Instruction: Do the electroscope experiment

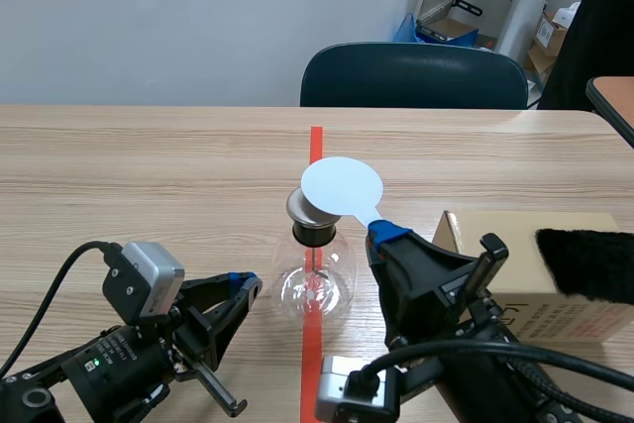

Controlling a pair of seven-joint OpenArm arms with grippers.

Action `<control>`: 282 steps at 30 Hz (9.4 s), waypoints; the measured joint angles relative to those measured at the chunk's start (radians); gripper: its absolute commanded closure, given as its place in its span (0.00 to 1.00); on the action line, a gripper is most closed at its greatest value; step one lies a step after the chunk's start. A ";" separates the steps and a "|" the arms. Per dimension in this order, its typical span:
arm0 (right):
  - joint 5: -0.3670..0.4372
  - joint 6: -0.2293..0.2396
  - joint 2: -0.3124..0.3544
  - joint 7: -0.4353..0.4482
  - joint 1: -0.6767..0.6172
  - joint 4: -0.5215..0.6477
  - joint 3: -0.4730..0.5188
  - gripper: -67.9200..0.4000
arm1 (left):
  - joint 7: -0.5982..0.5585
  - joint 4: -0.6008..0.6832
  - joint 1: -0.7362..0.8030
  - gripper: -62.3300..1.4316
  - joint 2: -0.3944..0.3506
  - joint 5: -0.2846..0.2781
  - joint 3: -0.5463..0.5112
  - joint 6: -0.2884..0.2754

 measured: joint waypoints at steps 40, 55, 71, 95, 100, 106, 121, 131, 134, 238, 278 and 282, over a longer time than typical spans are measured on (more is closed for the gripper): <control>0.000 0.000 0.000 0.000 0.000 0.000 0.000 0.97 | 0.000 0.000 0.000 0.92 0.000 0.000 0.000 0.000; 0.000 0.000 0.000 -0.278 0.000 0.000 0.000 0.97 | 0.000 0.000 0.000 0.92 0.000 0.000 0.000 0.000; 0.001 0.000 0.000 -0.588 0.000 0.000 0.000 0.97 | 0.000 0.000 0.000 0.92 0.000 0.000 0.000 0.000; 0.000 0.000 0.000 -0.081 0.000 0.000 0.000 0.97 | 0.000 0.000 0.000 0.92 0.000 0.000 0.000 0.000; 0.000 0.000 0.000 0.010 0.000 0.000 0.000 0.97 | 0.000 0.000 0.000 0.92 0.000 0.000 0.000 0.000; 0.000 0.000 0.000 0.079 0.000 0.000 0.000 0.97 | 0.000 0.000 0.000 0.92 0.000 0.000 0.000 0.000; 0.000 0.000 0.000 -0.070 0.000 0.000 0.000 0.97 | 0.000 0.000 0.000 0.92 0.000 0.000 0.000 0.000; 0.001 0.000 0.000 -0.349 0.000 0.000 0.000 0.97 | 0.000 0.000 0.000 0.92 0.000 0.000 0.000 0.000; 0.001 0.000 0.000 -0.421 0.000 0.000 0.000 0.97 | 0.000 0.000 0.000 0.92 0.000 0.000 0.000 0.000; 0.002 0.000 0.000 -0.543 0.000 0.000 0.000 0.97 | 0.000 0.000 0.000 0.91 0.000 0.000 0.000 0.000; 0.002 0.000 0.000 -0.543 0.000 0.000 0.000 0.97 | 0.000 0.000 0.000 0.88 -0.005 0.000 0.000 0.000; 0.002 0.000 0.000 -0.543 0.000 0.000 0.000 0.97 | 0.000 0.000 0.000 0.88 -0.005 0.000 0.000 0.000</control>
